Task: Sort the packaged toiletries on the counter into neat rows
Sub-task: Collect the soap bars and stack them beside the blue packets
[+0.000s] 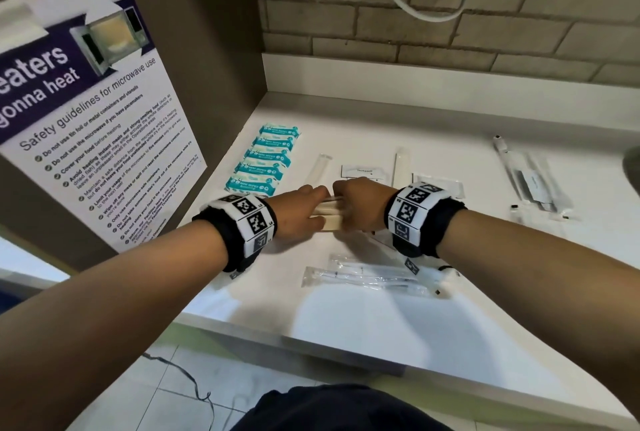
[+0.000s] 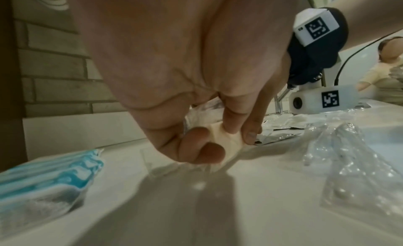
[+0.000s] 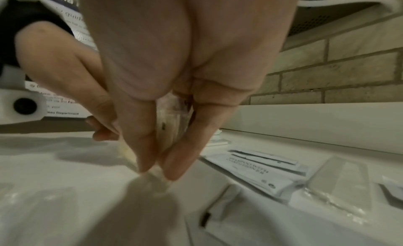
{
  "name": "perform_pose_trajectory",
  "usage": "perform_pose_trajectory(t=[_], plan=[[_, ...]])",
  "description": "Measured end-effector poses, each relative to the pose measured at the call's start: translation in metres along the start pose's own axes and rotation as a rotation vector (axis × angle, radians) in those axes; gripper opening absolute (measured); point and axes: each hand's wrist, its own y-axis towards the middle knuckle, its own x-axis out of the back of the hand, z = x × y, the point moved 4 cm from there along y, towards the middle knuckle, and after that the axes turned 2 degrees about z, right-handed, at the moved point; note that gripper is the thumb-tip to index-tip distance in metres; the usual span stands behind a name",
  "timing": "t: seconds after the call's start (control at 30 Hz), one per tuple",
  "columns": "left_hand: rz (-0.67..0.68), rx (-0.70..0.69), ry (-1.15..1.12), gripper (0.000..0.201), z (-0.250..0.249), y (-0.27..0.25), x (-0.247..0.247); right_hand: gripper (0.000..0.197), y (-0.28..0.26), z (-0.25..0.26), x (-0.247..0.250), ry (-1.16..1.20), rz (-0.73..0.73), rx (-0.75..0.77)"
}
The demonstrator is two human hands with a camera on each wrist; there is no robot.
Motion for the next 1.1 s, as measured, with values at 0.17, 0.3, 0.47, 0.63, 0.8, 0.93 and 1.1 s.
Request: perform_pose_trajectory(t=[0.17,0.3,0.47,0.63,0.8,0.93,1.1], plan=[[0.006,0.043,0.033,0.047,0.0,-0.007,-0.01,0.042,0.002,0.003,-0.007,-0.03,0.037,0.021],[-0.032,0.063,0.018,0.04,-0.003,-0.004,-0.02,0.037,0.004,0.0,-0.018,0.022,0.029,-0.003],[-0.104,0.023,0.013,0.03,-0.001,0.001,-0.009,0.035,0.004,0.0,-0.01,0.007,0.063,0.005],[-0.07,0.076,0.09,0.043,-0.003,-0.002,-0.016,0.034,0.002,0.007,-0.02,-0.032,0.107,0.03],[-0.062,0.089,0.048,0.047,-0.004,0.0,-0.015,0.032,0.005,0.008,-0.017,-0.059,0.078,0.023],[-0.125,0.072,-0.038,0.046,0.0,-0.001,0.001,0.027,0.007,0.008,-0.004,0.007,0.007,0.055],[-0.104,0.102,0.01,0.041,0.01,-0.003,-0.005,0.048,0.01,0.004,-0.014,-0.075,0.064,0.016]])
